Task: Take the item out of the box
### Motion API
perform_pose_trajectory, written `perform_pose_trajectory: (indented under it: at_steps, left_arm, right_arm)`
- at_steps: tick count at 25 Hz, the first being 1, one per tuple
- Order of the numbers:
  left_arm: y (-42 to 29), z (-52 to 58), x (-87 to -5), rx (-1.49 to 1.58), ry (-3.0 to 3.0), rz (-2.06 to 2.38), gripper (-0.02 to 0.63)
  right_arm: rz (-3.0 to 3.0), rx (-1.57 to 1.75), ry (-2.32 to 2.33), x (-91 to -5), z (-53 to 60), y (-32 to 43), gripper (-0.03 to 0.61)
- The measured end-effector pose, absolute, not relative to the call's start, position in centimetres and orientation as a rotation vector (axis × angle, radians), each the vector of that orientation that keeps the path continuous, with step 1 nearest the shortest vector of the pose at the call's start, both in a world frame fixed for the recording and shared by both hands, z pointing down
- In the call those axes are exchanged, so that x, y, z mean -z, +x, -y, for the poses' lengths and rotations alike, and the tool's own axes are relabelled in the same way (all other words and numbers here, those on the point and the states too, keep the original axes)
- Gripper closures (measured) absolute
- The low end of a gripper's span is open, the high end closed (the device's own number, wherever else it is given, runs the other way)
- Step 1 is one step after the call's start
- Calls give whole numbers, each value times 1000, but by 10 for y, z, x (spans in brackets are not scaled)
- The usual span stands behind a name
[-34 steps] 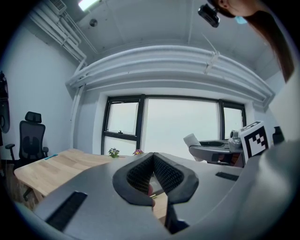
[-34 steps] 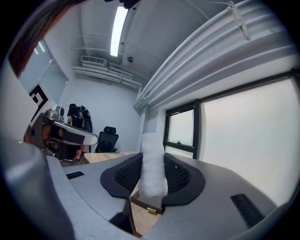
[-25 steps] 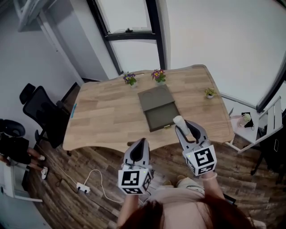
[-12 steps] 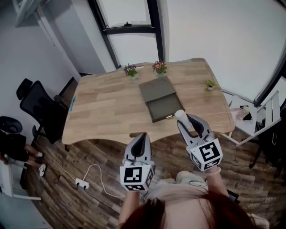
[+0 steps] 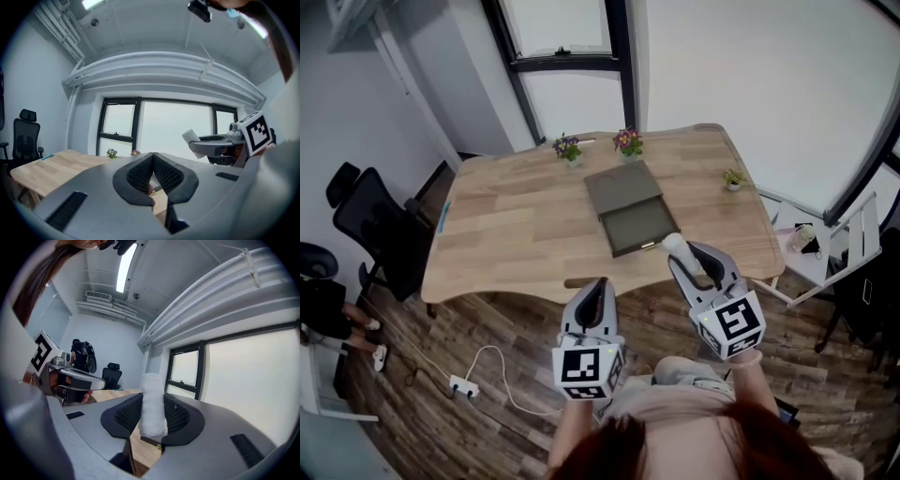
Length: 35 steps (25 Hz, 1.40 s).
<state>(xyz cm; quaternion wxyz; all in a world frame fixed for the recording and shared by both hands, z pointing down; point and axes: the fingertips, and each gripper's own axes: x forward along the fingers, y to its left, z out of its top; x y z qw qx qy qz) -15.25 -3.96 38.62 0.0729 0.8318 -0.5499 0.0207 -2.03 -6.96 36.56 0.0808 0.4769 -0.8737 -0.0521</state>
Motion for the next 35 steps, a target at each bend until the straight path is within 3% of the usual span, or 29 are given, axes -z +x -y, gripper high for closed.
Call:
perform_pose_trajectory:
  at_steps: [35]
  left_arm:
    - [-149, 50, -401, -18, 2452, 1596, 611]
  right_arm:
    - [2544, 122, 1421, -386, 73, -18, 453]
